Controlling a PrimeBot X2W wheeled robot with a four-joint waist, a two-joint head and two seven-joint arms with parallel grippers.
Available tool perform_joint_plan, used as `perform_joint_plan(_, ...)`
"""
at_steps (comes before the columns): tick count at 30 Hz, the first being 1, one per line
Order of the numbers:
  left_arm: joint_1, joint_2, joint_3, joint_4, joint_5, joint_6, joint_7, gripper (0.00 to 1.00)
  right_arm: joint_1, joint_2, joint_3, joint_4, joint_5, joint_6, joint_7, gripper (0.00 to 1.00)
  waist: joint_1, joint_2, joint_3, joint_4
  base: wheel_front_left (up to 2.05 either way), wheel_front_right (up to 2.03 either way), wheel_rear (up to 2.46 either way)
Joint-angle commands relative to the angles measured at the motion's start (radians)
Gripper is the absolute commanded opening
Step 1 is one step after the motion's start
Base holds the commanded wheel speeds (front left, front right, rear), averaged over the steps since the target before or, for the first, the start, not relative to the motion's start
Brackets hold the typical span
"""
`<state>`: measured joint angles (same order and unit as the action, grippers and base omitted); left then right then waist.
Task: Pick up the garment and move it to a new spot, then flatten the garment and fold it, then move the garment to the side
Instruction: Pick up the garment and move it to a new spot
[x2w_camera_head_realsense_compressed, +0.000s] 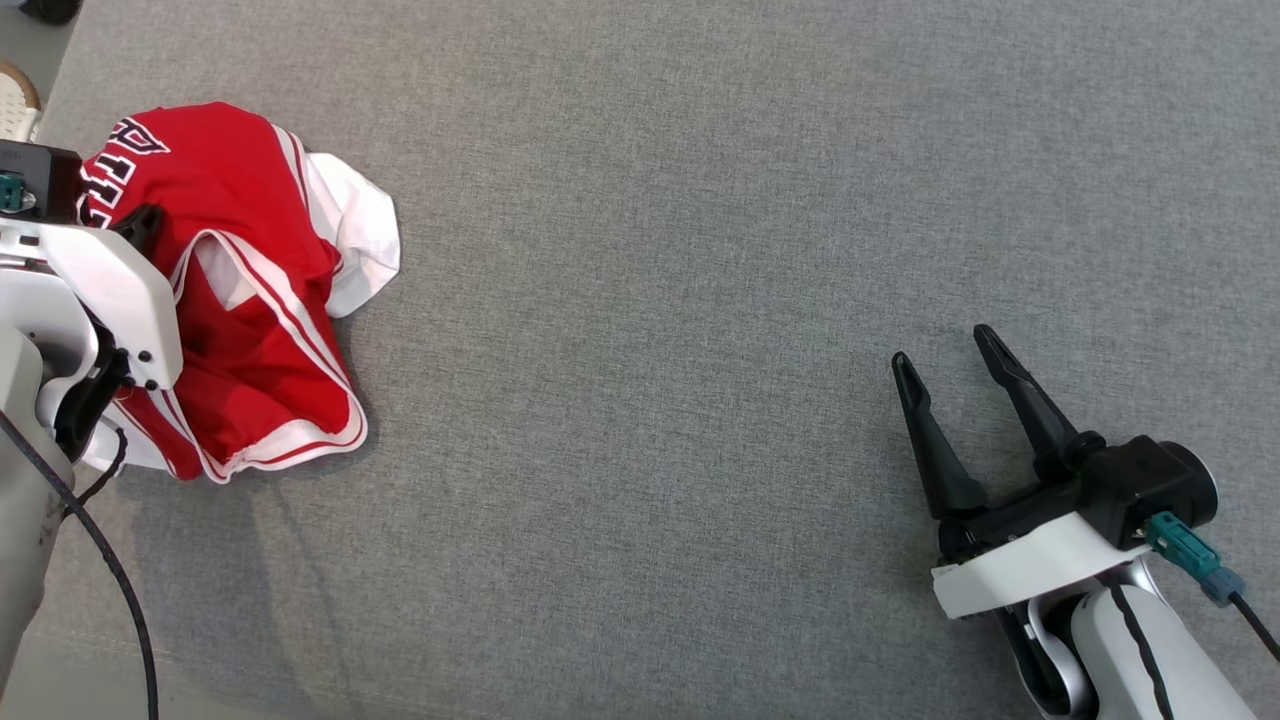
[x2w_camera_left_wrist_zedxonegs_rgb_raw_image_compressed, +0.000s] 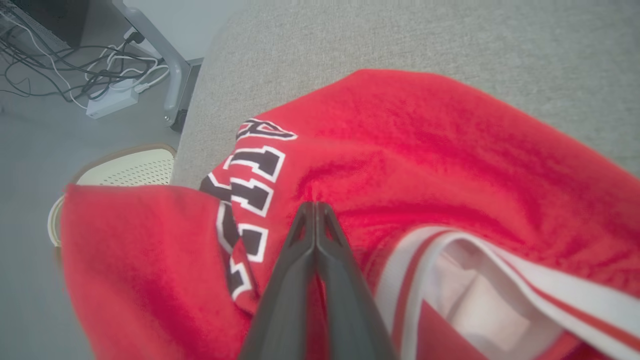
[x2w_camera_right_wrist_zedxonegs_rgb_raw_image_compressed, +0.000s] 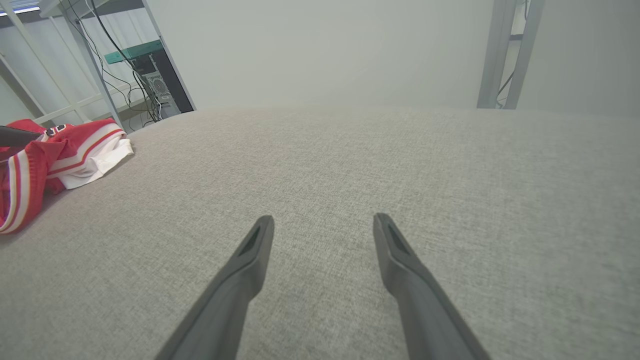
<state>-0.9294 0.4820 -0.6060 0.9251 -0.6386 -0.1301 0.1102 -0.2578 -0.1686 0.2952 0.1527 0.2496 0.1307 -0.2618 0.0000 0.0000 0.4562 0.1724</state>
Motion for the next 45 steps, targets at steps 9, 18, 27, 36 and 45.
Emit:
perform_joint_plan(9, -0.023, -0.001, -0.011, 0.05, -0.025, 0.0, -0.123, 0.0, 0.021, 0.007, 0.016, 0.033, 0.01, 0.0, -0.005, 1.0, 0.0, 0.0, -0.078, 0.009, 0.0, 0.0, 0.0)
perform_joint_plan(18, 0.007, -0.007, -0.003, 0.074, -0.056, 0.0, -0.258, 0.0, 0.062, 0.032, 0.032, 0.065, 0.016, 0.0, -0.005, 1.0, 0.0, 0.0, -0.205, 0.02, 0.0, 0.0, 0.0)
perform_joint_plan(27, 0.04, 0.006, 0.013, 0.053, -0.055, 0.006, -0.35, 0.0, 0.1, 0.063, 0.047, 0.089, 0.022, 0.0, -0.005, 1.0, 0.0, 0.0, -0.318, 0.016, 0.0, 0.0, 0.0)
perform_joint_plan(36, 0.06, 0.031, 0.064, -0.11, -0.039, 0.051, -0.375, 0.0, 0.111, 0.087, 0.046, 0.096, 0.022, 0.0, -0.005, 1.0, 0.0, 0.0, -0.372, -0.008, 0.0, 0.0, 0.0)
perform_joint_plan(45, 0.145, 0.016, 0.241, -0.427, -0.022, 0.13, -0.376, 0.0, 0.113, 0.106, 0.03, 0.095, 0.027, 0.0, -0.005, 1.0, 0.0, 0.0, -0.407, -0.057, 0.0, 0.0, 0.0)
